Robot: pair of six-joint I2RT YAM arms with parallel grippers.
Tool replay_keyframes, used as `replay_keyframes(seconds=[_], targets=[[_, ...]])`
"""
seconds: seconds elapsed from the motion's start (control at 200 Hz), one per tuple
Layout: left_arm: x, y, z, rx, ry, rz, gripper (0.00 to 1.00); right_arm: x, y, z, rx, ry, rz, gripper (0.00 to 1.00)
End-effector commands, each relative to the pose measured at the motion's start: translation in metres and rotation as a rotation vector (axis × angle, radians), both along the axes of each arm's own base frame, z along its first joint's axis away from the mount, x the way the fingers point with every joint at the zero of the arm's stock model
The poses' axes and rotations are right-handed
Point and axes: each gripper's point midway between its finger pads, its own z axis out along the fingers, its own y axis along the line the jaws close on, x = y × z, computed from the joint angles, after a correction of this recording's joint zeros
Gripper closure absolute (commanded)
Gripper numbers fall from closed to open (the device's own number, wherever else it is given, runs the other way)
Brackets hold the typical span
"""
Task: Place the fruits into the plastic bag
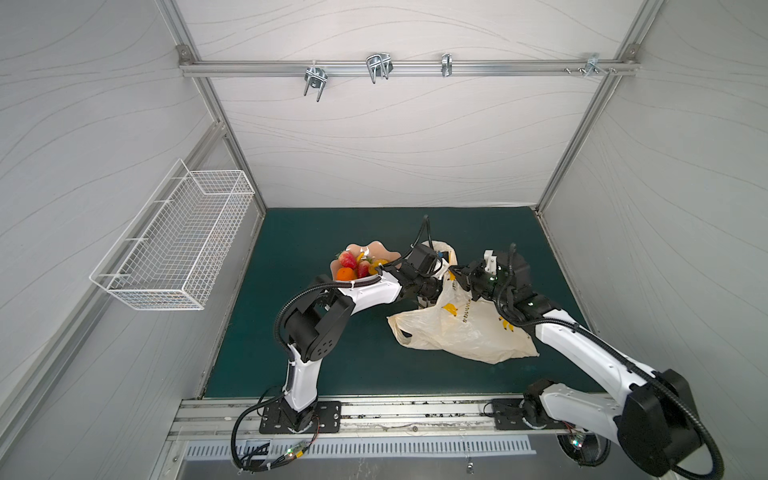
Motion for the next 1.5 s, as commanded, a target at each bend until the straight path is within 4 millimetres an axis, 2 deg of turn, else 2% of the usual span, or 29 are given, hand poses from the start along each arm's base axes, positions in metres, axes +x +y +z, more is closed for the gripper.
replay_keyframes(seconds=[0.0,0.23,0.37,0.5,0.705,0.925,1.181,1.271,1.496], targets=[[-0.001,-0.006,0.021,-0.055,-0.039,-0.014,0.3,0.002,-0.002,0.017,0.068,-0.028,-0.006,1.0],[-0.004,0.009,0.028,-0.02,-0.06,0.015,0.25,0.002,-0.007,0.018,0.072,-0.02,-0.005,1.0],[0.004,0.034,0.029,0.044,-0.074,0.076,0.24,-0.001,-0.011,0.019,0.053,-0.011,-0.001,1.0],[0.011,0.059,0.04,0.069,-0.098,0.142,0.24,-0.005,-0.014,0.013,0.017,0.013,0.003,1.0],[0.007,0.085,0.047,0.16,-0.151,0.156,0.25,-0.009,-0.017,0.008,-0.019,0.035,0.007,1.0],[0.005,0.125,0.039,0.305,-0.162,0.205,0.26,-0.015,-0.022,0.008,-0.057,0.04,0.007,1.0],[0.024,0.186,0.043,0.517,-0.232,0.309,0.26,-0.021,-0.028,0.01,-0.104,0.036,0.011,1.0],[0.03,0.207,0.038,0.599,-0.227,0.338,0.25,-0.023,-0.028,0.009,-0.108,0.041,0.014,1.0],[0.045,0.231,0.028,0.766,-0.237,0.369,0.19,-0.025,-0.029,0.01,-0.115,0.038,0.019,1.0]])
